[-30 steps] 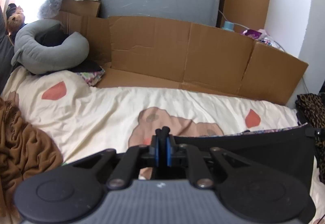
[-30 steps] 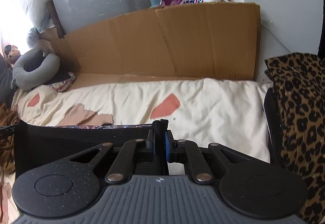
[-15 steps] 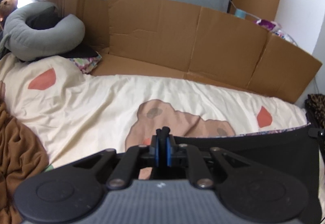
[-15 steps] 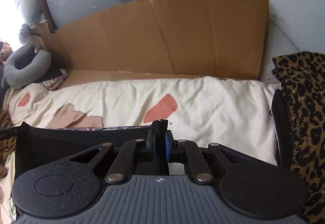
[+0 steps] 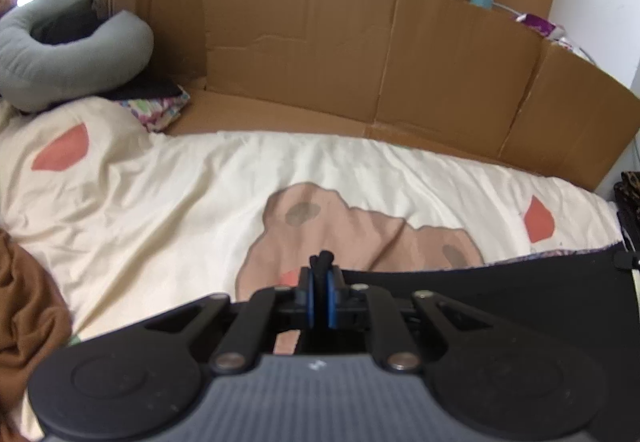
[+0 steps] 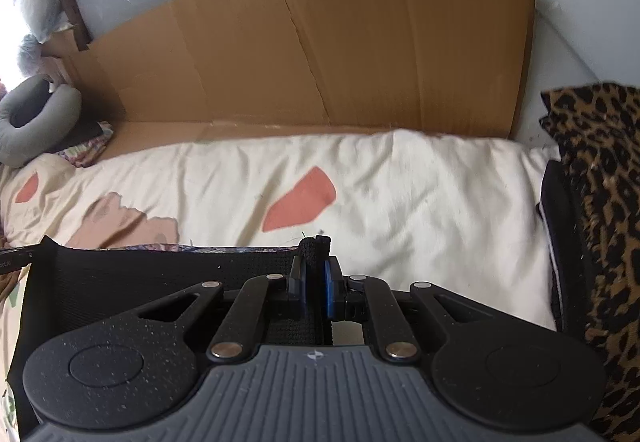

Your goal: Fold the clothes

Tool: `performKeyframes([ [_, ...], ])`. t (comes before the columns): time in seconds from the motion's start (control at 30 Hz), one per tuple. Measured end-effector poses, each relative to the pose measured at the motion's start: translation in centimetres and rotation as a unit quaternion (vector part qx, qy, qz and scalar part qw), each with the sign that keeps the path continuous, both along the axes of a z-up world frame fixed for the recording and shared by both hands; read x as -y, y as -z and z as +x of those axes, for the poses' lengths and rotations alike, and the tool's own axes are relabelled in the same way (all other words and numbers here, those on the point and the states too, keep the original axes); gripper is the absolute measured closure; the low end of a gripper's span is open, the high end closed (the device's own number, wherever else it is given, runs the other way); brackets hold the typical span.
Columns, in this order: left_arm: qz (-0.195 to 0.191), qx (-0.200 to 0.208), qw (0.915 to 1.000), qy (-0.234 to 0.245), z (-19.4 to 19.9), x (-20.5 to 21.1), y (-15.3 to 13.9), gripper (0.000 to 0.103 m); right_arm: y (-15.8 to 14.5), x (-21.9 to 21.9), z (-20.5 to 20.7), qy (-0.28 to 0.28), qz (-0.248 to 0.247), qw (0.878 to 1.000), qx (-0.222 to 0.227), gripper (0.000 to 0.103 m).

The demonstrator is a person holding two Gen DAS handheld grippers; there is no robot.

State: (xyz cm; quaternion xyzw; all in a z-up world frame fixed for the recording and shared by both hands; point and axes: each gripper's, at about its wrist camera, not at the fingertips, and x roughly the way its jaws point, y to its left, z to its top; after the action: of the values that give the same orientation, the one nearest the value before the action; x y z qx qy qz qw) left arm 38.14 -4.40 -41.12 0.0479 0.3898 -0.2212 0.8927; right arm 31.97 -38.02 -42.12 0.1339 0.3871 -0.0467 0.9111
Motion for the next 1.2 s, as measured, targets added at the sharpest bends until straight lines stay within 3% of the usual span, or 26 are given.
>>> performKeyframes([
  [0.17, 0.009, 0.006, 0.9999, 0.011, 0.5, 1.1, 0.3, 0.096, 0.9, 0.1, 0.6, 0.003, -0.008, 1.000, -0.015, 0.095],
  [0.53, 0.027, -0.022, 0.9993, 0.015, 0.8, 1.3, 3.7, 0.095, 3.5, -0.3, 1.6, -0.010, -0.002, 0.998, -0.055, 0.095],
  [0.63, 0.037, -0.019, 0.9991, 0.003, 0.8, 1.1, 3.4, 0.088, 4.1, -0.4, 1.8, -0.003, 0.000, 0.998, -0.069, 0.089],
  [0.7, 0.052, -0.013, 0.9985, -0.010, 0.9, 0.8, 3.1, 0.083, 4.2, -0.4, 1.8, 0.002, -0.006, 0.997, -0.075, 0.077],
  [0.9, 0.069, -0.007, 0.9966, -0.046, 0.2, -0.7, 2.1, 0.084, 2.8, -0.6, 0.8, 0.017, -0.037, 0.997, -0.066, 0.072],
  [1.03, 0.053, -0.001, 0.9974, -0.049, -0.6, -0.8, 0.5, 0.084, 1.4, -0.9, 0.2, 0.016, -0.049, 0.998, -0.048, 0.072],
  [1.2, 0.028, 0.006, 0.9993, -0.023, -2.2, 0.9, -1.5, 0.083, -0.7, -1.4, -0.1, 0.001, -0.015, 1.000, -0.009, 0.072],
])
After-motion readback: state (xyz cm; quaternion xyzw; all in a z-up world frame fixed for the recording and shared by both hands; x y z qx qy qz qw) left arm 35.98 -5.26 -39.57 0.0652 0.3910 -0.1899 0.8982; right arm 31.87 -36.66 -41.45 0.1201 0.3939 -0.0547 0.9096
